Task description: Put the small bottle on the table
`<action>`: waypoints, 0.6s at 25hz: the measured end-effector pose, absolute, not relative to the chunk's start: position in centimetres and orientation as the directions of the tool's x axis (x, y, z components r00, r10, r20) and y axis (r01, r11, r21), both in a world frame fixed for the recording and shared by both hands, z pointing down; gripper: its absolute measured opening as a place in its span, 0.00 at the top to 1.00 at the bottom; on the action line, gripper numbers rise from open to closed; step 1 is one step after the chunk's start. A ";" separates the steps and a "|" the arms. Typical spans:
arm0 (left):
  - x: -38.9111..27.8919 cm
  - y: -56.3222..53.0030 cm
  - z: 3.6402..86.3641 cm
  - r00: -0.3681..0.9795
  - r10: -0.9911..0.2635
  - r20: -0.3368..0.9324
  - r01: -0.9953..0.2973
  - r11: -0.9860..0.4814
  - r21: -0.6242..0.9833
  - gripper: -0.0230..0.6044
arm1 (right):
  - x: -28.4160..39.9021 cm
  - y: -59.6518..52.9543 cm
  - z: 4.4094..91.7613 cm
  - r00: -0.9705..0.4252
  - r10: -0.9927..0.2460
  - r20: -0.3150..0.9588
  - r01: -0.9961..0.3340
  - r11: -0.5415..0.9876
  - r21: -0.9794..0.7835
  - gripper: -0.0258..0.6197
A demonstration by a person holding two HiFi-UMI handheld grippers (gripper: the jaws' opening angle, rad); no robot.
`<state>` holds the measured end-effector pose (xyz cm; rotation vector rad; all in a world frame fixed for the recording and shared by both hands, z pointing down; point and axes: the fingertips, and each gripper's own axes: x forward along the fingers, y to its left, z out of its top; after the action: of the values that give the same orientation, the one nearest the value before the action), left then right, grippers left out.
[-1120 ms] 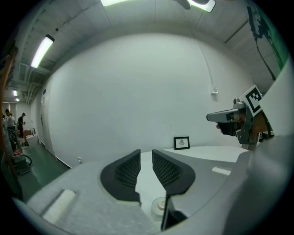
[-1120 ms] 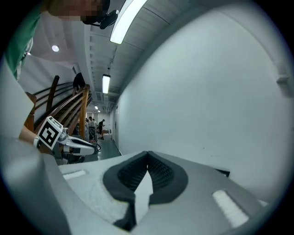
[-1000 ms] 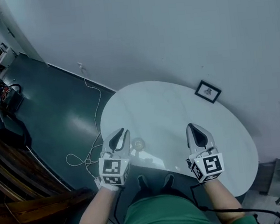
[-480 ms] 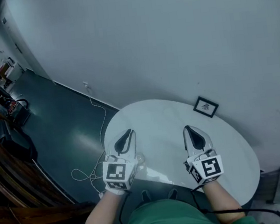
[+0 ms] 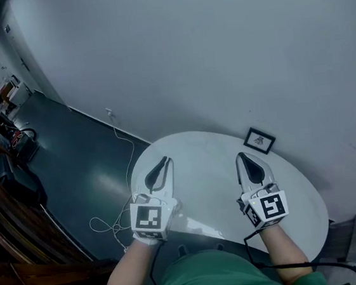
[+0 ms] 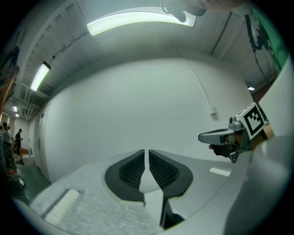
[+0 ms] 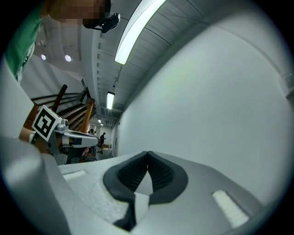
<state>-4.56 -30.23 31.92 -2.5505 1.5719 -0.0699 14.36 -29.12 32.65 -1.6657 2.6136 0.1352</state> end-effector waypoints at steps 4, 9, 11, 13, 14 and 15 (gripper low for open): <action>-4.2 -29.8 30.9 0.456 -0.888 -0.064 -0.884 -0.443 -0.151 0.90 | 14.8 -29.5 32.9 -0.421 -0.904 -0.076 -0.907 0.418 0.050 0.97; -4.1 -29.3 30.8 0.453 -0.888 -0.070 -0.883 -0.437 -0.174 0.90 | 14.5 -29.3 33.7 -0.430 -0.901 -0.061 -0.903 0.428 0.034 0.97; -4.2 -29.3 31.0 0.450 -0.891 -0.067 -0.885 -0.434 -0.166 0.90 | 14.2 -29.2 33.7 -0.435 -0.899 -0.060 -0.901 0.433 0.036 0.97; -4.2 -29.3 31.1 0.446 -0.892 -0.066 -0.886 -0.430 -0.173 0.90 | 14.1 -29.3 33.6 -0.440 -0.896 -0.061 -0.898 0.438 0.039 0.97; -4.1 -29.3 31.2 0.447 -0.892 -0.064 -0.885 -0.430 -0.181 0.90 | 14.1 -29.2 33.6 -0.442 -0.895 -0.062 -0.897 0.440 0.040 0.97; -4.0 -29.2 31.2 0.448 -0.892 -0.061 -0.883 -0.431 -0.189 0.90 | 14.1 -29.2 33.6 -0.443 -0.894 -0.062 -0.896 0.441 0.040 0.97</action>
<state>-4.04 -29.21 31.25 -2.5038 1.5541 -0.0714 14.09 -29.21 33.56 -1.6404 2.6398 0.1034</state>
